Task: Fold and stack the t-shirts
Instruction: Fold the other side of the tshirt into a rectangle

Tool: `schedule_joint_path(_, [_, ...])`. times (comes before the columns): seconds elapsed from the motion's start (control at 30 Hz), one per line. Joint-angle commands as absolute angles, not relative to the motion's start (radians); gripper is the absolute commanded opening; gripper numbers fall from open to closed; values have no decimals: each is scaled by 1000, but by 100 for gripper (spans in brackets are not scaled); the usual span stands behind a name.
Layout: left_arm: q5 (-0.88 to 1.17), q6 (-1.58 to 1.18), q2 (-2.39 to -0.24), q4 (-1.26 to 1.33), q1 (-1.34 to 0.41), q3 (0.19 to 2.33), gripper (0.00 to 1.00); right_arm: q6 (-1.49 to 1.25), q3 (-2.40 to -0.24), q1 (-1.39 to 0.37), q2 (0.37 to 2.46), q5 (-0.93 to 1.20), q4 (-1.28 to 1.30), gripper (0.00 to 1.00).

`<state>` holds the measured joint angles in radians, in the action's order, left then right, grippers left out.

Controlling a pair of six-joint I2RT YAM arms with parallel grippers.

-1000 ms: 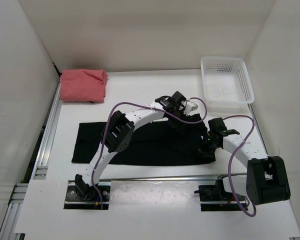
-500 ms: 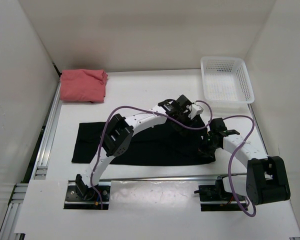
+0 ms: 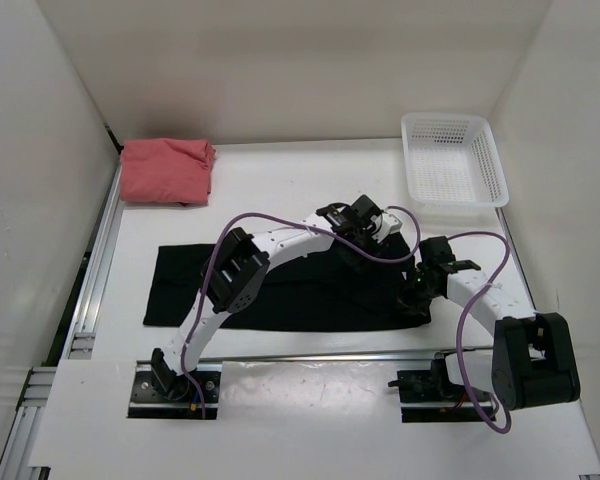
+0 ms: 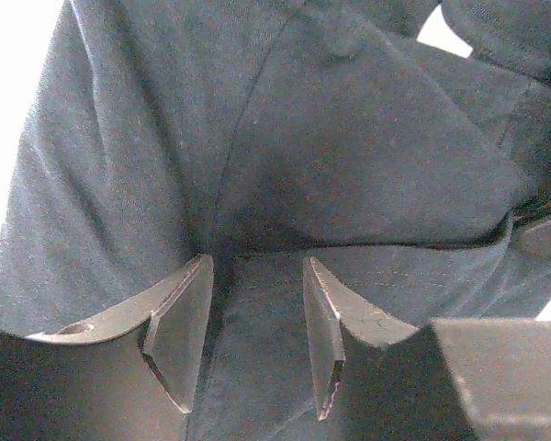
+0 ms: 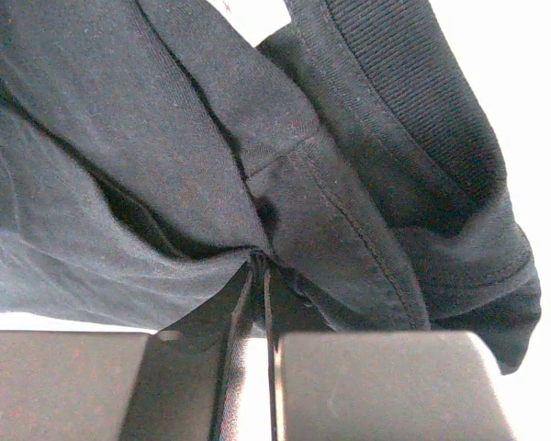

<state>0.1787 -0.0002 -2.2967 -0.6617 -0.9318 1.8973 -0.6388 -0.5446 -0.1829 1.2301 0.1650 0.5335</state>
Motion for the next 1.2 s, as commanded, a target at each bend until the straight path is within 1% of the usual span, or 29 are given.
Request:
schedule_joint_path(0.0, [169,0,-2281,-650,-936,1893,55,-612,-525,-175,1223,156,534,11])
schedule_joint_path(0.1, [195,0,-2281,-650,-936,1884,54,-612,-525,-166,1223,156,534,11])
schedule_joint_path(0.23, [204,0,-2270,-650,-936,1862,45,-603,-525,-157,1223,156,534,11])
schedule_joint_path(0.33, [195,0,-2270,-650,-936,1862,28,-594,-525,-156,1223,156,534,11])
schedule_joint_path(0.37, [195,0,-2270,-650,-936,1862,20,-594,-525,-156,1223,156,534,11])
schedule_joint_path(0.4, [186,0,-2270,-650,-936,1862,10,-594,-525,-156,1223,156,534,11])
schedule_joint_path(0.6, [195,0,-2218,-650,-936,1862,10,-594,-525,-147,1213,156,534,11])
schedule_joint_path(0.7, [154,0,-2181,-650,-936,1862,10,-574,-525,-147,1213,147,552,11])
schedule_joint_path(0.83, [120,0,-2076,-676,-936,1765,10,-551,-560,-147,1189,112,594,11])
schedule_joint_path(1.0, [205,0,-1964,-748,-945,1614,10,-551,-571,-147,1131,112,666,11])
schedule_joint_path(1.17, [215,0,-1887,-749,-954,1490,10,-560,-560,-172,1028,91,716,11])
